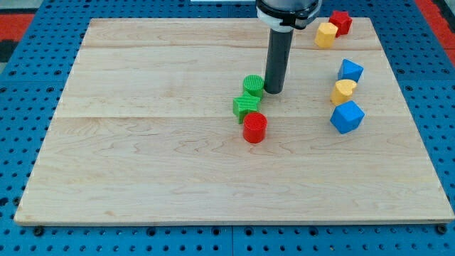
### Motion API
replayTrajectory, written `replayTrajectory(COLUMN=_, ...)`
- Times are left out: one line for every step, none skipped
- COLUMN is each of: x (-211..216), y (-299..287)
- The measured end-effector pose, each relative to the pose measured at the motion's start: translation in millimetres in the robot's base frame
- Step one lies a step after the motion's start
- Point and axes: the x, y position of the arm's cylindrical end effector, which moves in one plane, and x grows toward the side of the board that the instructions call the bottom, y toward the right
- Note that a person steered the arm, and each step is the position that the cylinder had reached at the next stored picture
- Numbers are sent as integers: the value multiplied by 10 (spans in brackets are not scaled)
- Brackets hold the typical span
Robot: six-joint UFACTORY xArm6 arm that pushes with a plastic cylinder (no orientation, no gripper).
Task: Move the red star to the top of the yellow hexagon
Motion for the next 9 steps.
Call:
replayTrajectory(x=-257, y=87)
replayTrajectory(x=-546, y=267)
replayTrajectory(x=-720, y=713)
replayTrajectory(x=-721, y=1341)
replayTrajectory(x=-865, y=2084)
replayTrajectory(x=-1226, y=2692)
replayTrajectory(x=-1411, y=2700)
replayTrajectory(x=-1839, y=2592)
replayTrajectory(x=-1911, y=2441)
